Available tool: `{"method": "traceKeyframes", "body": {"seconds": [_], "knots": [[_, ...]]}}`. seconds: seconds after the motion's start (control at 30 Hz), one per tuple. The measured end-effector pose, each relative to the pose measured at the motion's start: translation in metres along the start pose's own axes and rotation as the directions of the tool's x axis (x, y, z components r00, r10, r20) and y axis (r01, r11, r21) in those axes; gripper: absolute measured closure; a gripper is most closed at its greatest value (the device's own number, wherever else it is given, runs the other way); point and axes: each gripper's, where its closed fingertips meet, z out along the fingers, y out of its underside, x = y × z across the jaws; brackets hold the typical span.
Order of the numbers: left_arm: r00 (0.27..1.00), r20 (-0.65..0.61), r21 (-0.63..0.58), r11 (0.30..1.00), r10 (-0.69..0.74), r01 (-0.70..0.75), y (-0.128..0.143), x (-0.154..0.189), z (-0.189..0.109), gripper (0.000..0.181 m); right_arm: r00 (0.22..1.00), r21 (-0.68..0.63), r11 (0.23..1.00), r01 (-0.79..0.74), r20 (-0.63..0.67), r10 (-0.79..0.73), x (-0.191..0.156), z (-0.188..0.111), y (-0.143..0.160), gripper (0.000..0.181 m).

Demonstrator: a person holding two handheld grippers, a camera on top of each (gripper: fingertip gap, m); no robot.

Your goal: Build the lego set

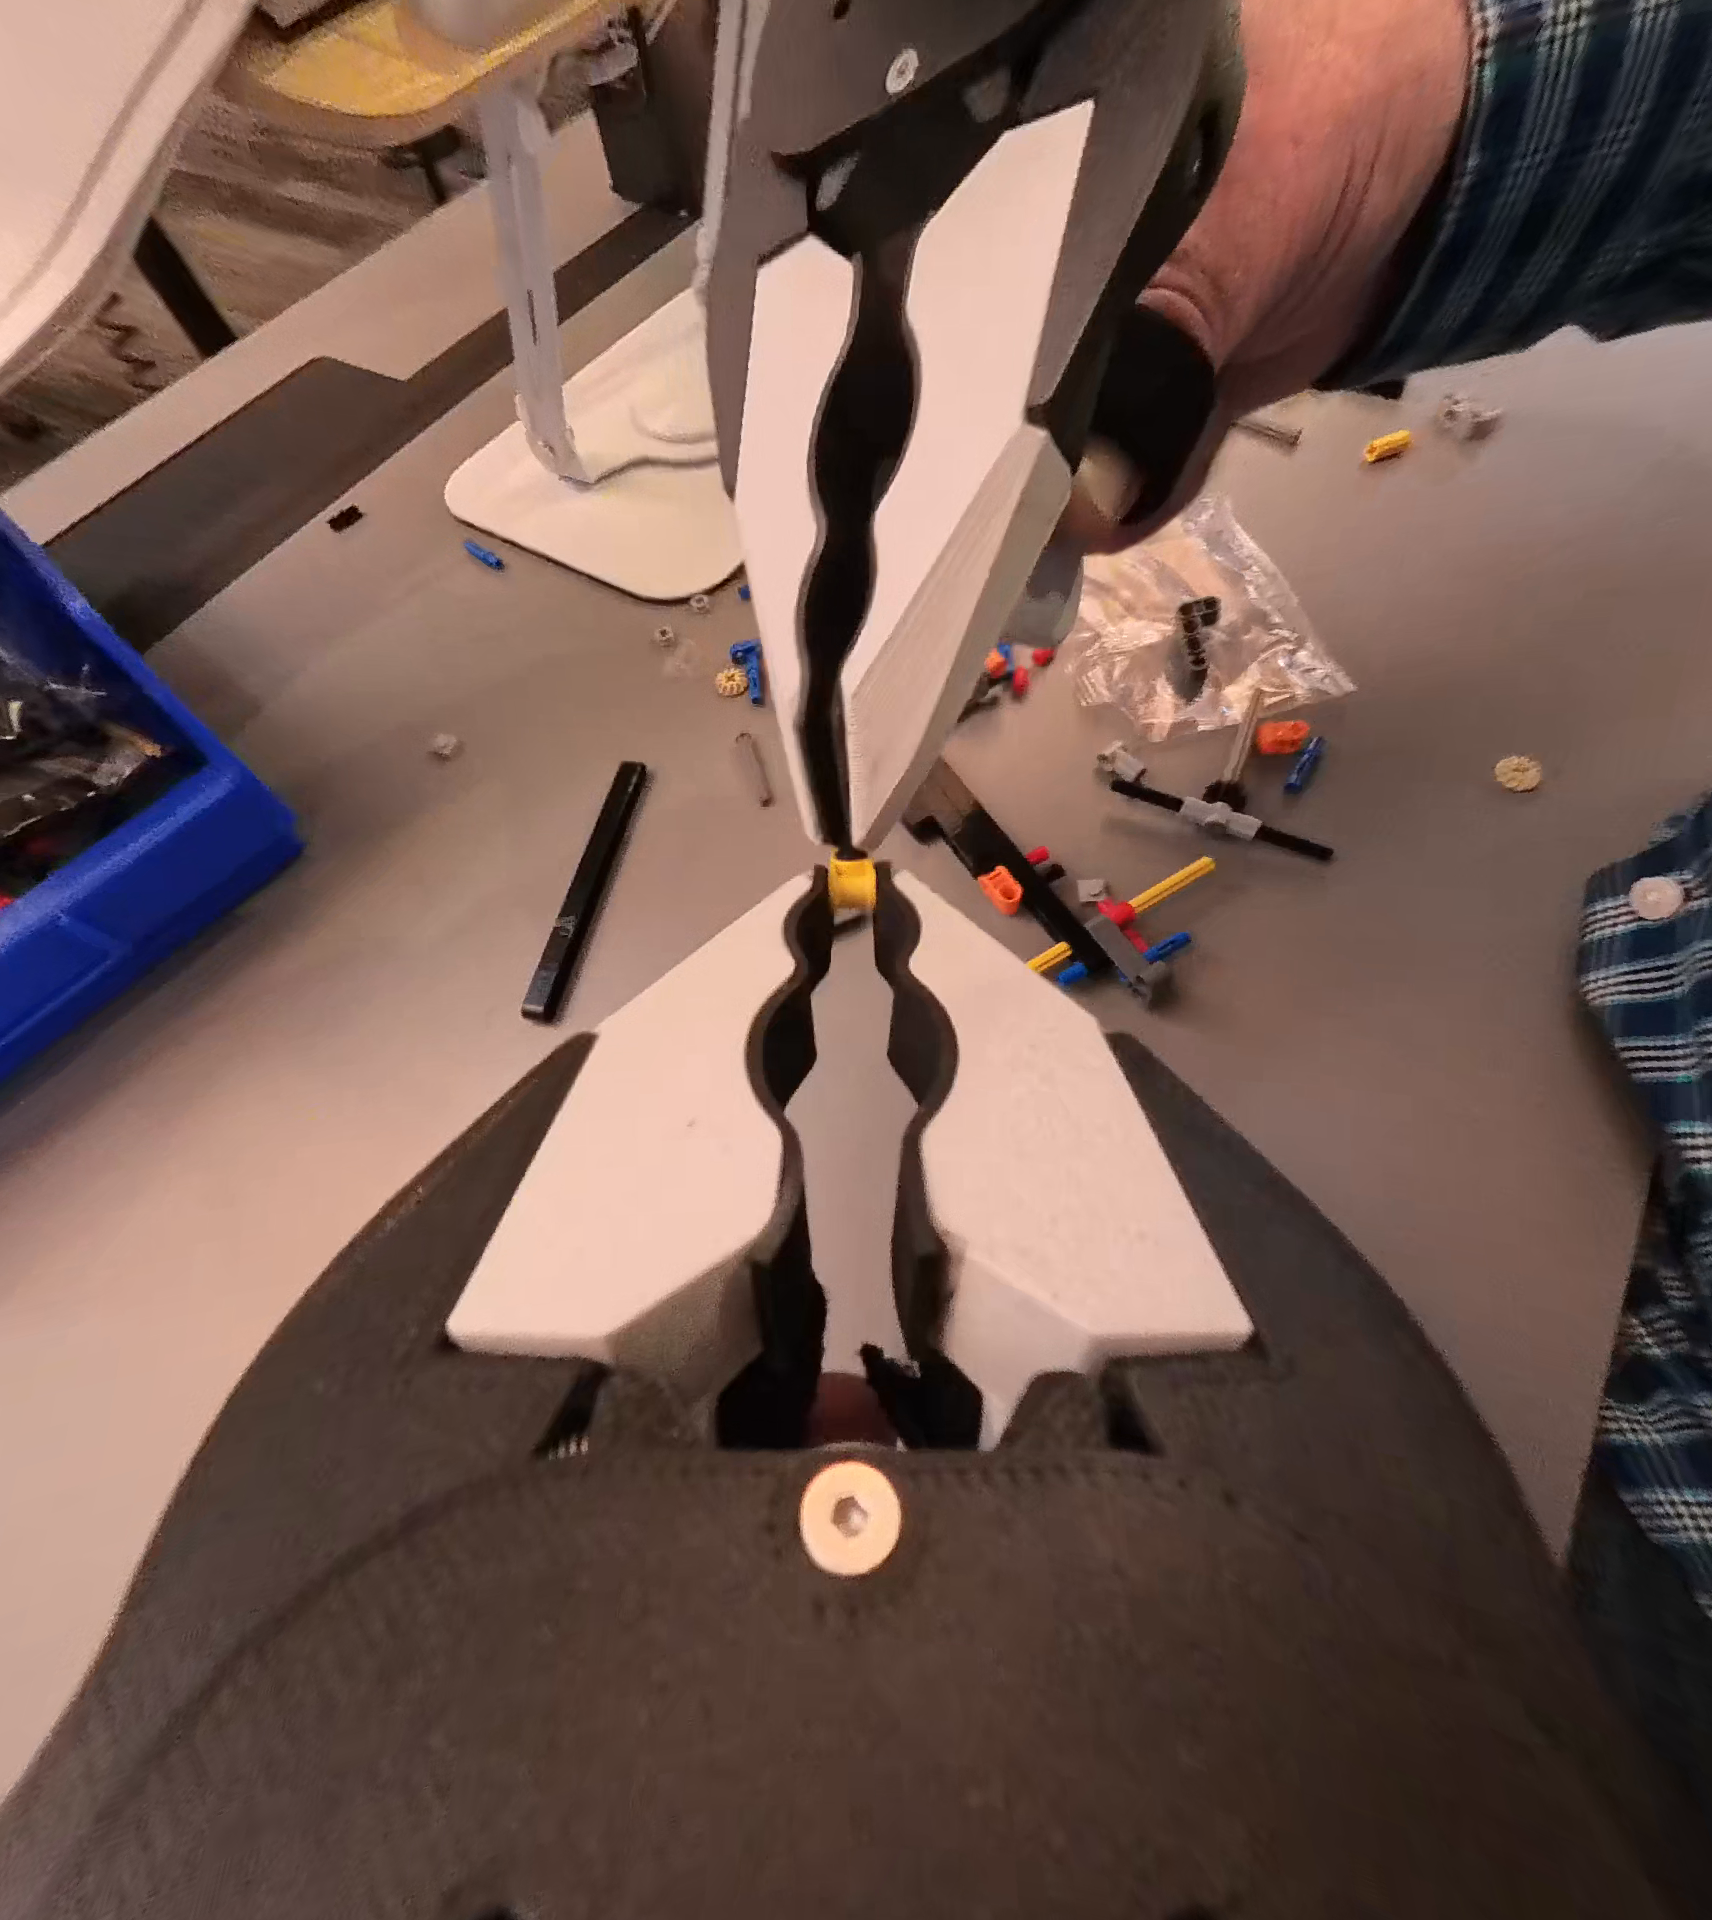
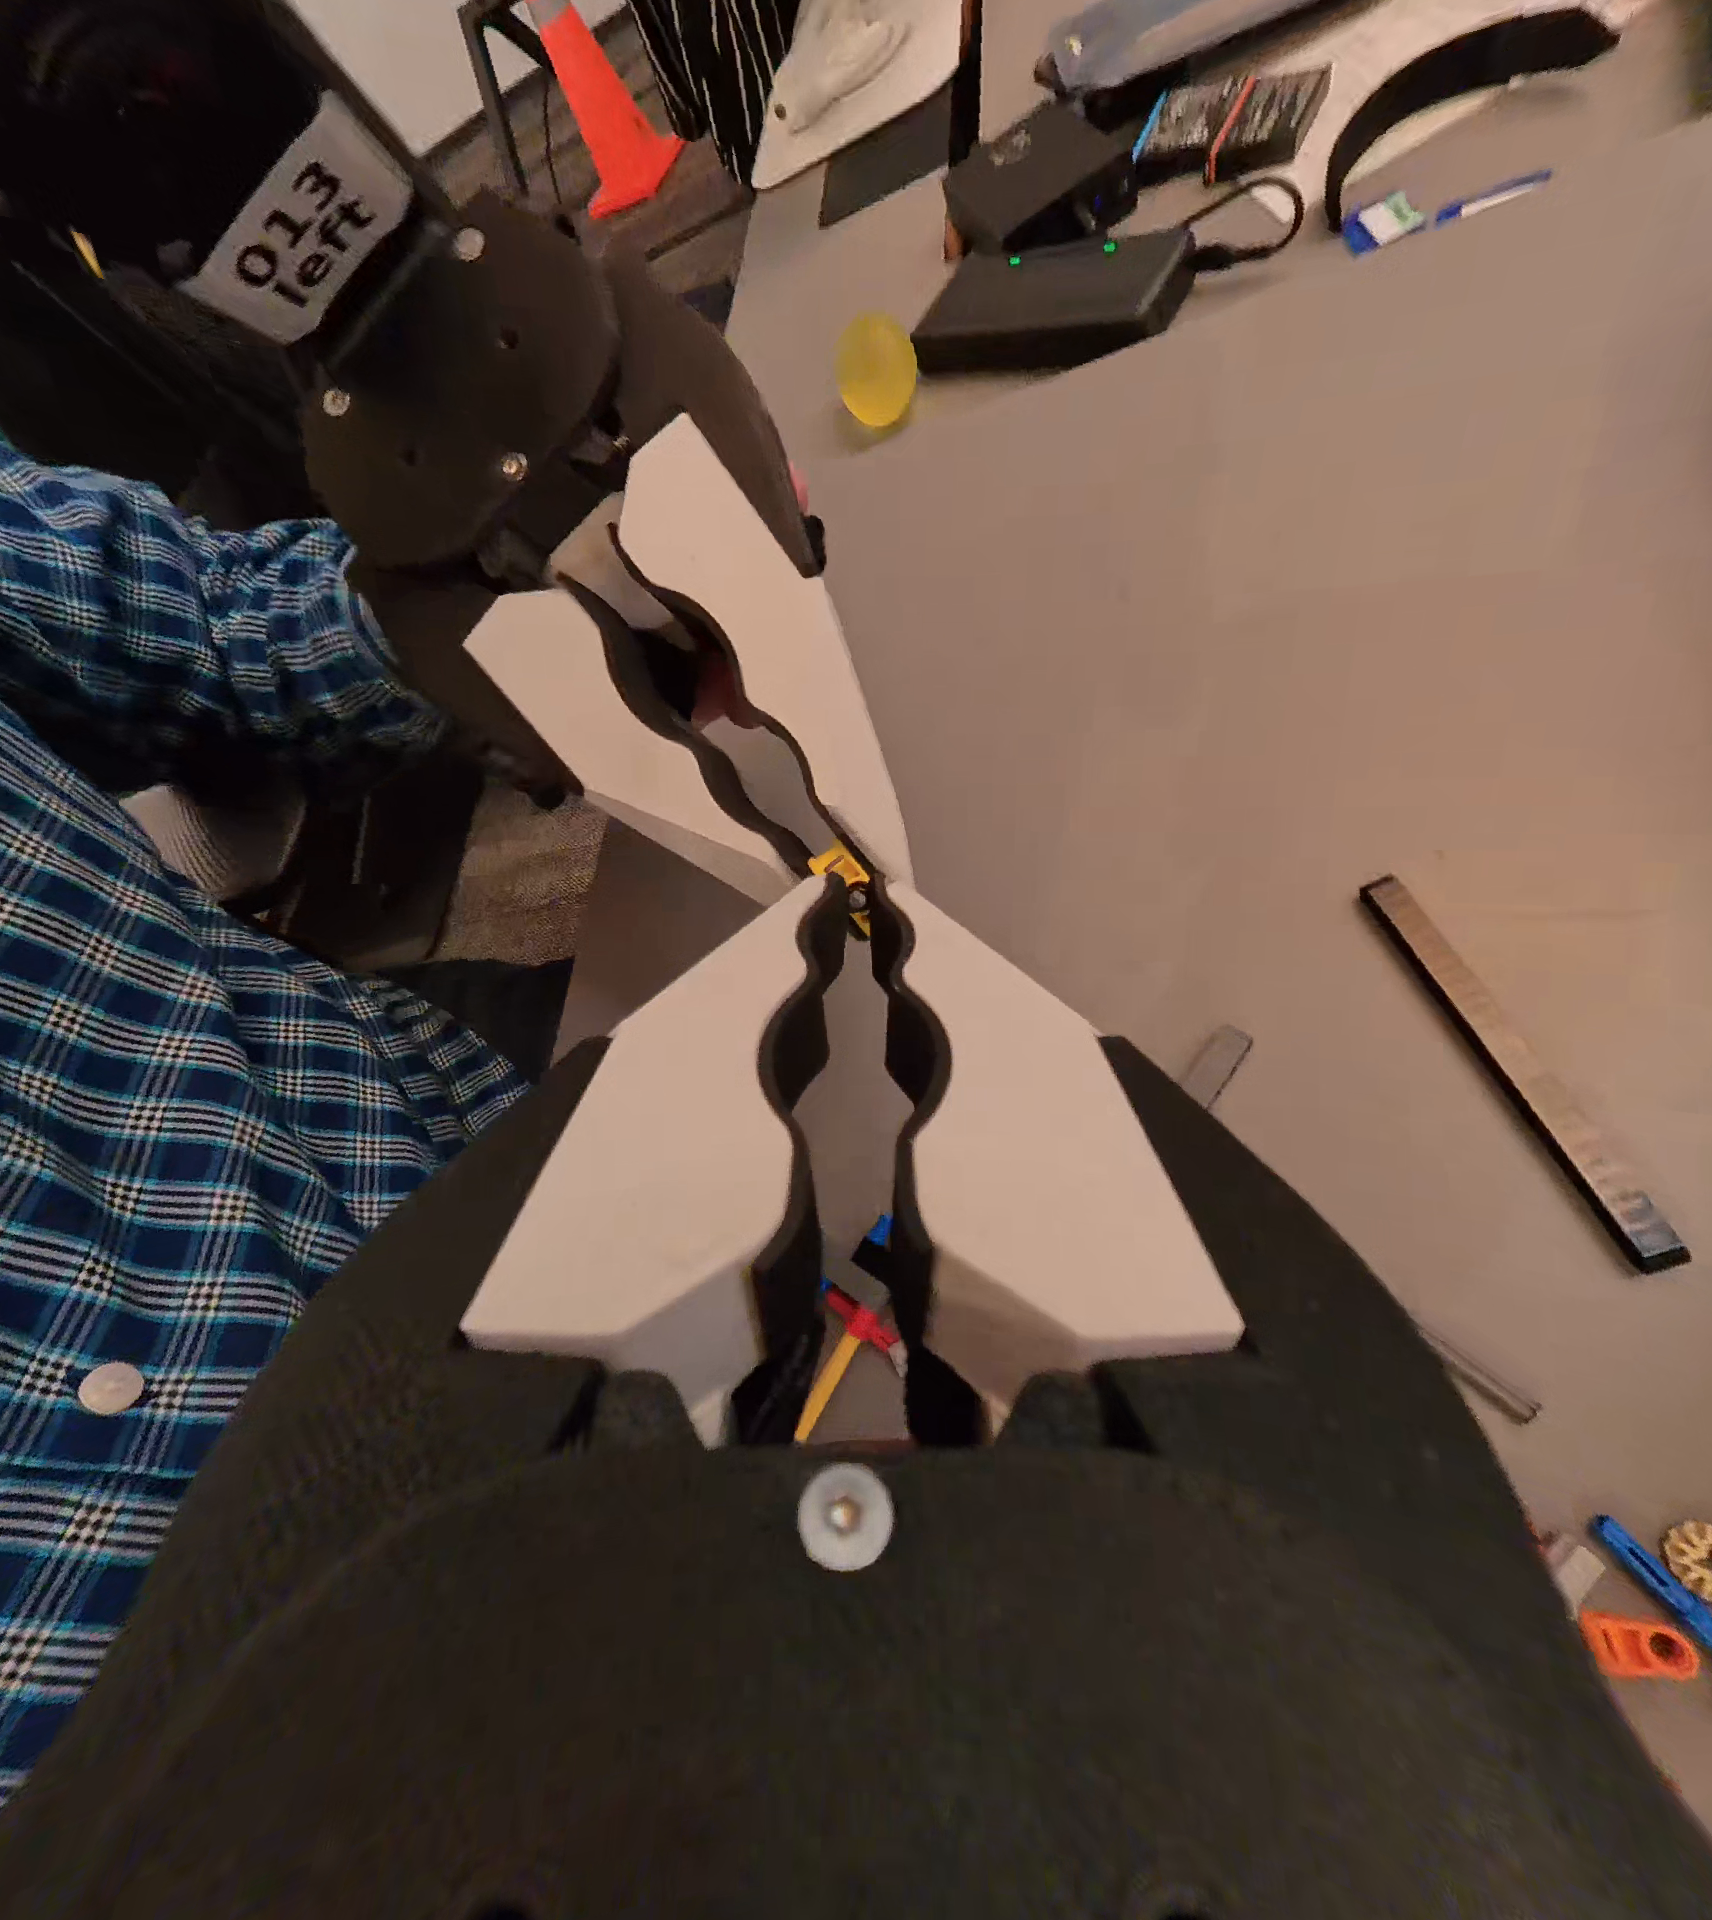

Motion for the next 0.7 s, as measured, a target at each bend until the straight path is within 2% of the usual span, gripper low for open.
{"method": "traceKeyframes", "body": {"seconds": [0.23,0.37,0.57,0.7], "knots": [[0.996,-0.08,-0.041,0.998,0.049,-0.053,-0.018,0.008,-0.004,0.176,0.988,-0.055,0.989,0.14,-0.054,-0.143,-0.011,-0.015,-0.004,0.179],[0.991,-0.099,-0.046,0.995,0.086,-0.091,-0.028,0.012,-0.003,0.176,0.985,-0.048,0.986,0.157,-0.067,-0.16,-0.016,-0.025,-0.006,0.179],[0.99,-0.109,0.019,0.996,0.087,-0.086,-0.052,0.013,-0.003,0.175,0.989,0.054,0.991,0.124,-0.094,-0.118,-0.02,-0.043,-0.017,0.179],[0.993,-0.101,0.088,0.995,0.061,-0.052,-0.068,0.011,-0.002,0.163,0.995,0.17,0.984,0.055,-0.097,-0.039,-0.018,-0.06,-0.026,0.179]]}}
